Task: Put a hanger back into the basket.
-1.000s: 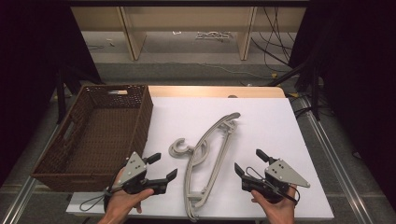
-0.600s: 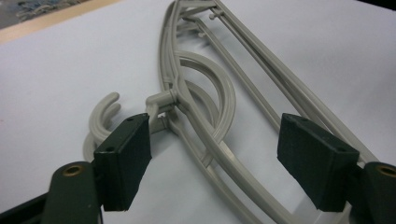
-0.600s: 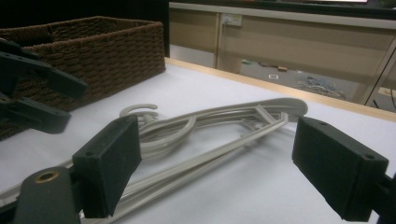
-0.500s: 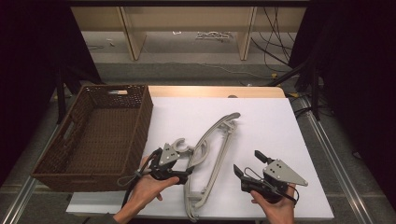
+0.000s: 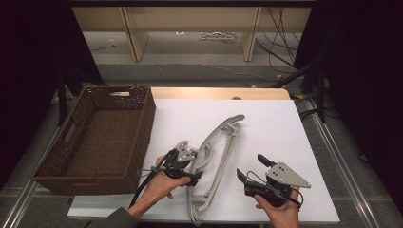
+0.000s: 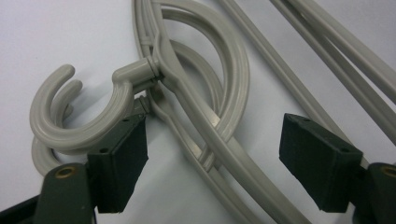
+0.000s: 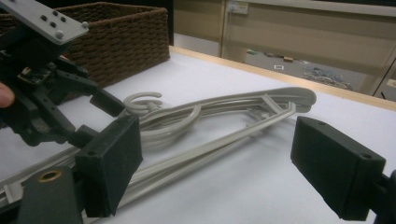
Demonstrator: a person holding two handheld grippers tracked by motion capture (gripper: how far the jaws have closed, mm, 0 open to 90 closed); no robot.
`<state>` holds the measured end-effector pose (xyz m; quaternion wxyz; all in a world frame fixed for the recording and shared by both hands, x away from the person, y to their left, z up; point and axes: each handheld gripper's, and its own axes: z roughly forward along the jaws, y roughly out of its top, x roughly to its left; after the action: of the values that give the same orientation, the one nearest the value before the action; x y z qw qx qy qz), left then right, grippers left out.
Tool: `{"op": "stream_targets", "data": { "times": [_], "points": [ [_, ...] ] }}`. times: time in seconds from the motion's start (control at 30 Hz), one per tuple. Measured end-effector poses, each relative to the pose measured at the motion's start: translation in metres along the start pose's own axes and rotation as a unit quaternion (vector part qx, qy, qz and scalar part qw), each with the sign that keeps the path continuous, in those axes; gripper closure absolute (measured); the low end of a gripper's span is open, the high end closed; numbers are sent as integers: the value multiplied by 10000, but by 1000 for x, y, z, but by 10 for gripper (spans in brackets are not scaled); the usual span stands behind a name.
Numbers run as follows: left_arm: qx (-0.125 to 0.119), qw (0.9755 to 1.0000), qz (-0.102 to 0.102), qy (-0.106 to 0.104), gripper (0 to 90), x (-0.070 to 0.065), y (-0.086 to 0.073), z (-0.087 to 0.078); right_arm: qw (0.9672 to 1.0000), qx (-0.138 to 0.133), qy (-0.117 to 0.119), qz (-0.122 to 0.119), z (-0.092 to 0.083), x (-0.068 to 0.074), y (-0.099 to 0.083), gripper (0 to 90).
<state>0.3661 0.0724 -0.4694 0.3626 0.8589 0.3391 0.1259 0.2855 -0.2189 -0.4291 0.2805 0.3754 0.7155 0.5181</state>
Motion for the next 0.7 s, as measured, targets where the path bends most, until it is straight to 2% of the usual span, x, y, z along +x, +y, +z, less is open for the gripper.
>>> {"op": "stream_targets", "data": {
  "times": [0.07,0.1,0.2,0.27,0.37,0.43,0.47,0.5,0.53,0.57,0.6,0.67,0.7],
  "points": [
    [100,9999,30,-35,283,-1,-1,3,10000,17,-1,4,0,0,0,178],
    [121,9998,127,-56,317,0,0,4,10000,18,0,6,0,0,0,179],
    [193,9998,-29,-85,392,2,-1,8,10000,43,49,39,1,0,-1,190],
    [220,9995,-107,-214,417,5,0,11,10000,73,5,-4,1,0,-1,191],
    [197,9996,-71,-186,467,6,1,13,9999,117,23,-16,2,0,-1,198],
    [202,9996,-159,-138,504,8,2,12,9999,135,13,-9,2,0,-1,199],
    [167,9993,-305,-149,547,10,2,12,9999,126,67,38,3,0,-1,199],
    [167,9993,-305,-149,552,10,2,12,9999,94,73,36,4,0,-2,200],
    [84,9988,-460,-170,558,11,2,13,9999,115,69,33,4,-1,-2,201],
    [57,9987,-488,-132,570,11,2,11,9998,175,41,12,3,-1,-1,201],
    [-20,9987,-502,-130,593,11,2,10,9999,116,68,45,4,-1,-2,202],
    [-69,9967,-756,-280,633,12,2,9,9999,118,68,26,4,-1,-2,203],
    [-76,9963,-814,-279,638,12,2,8,9999,124,60,16,4,-1,-2,203]
  ]
}}
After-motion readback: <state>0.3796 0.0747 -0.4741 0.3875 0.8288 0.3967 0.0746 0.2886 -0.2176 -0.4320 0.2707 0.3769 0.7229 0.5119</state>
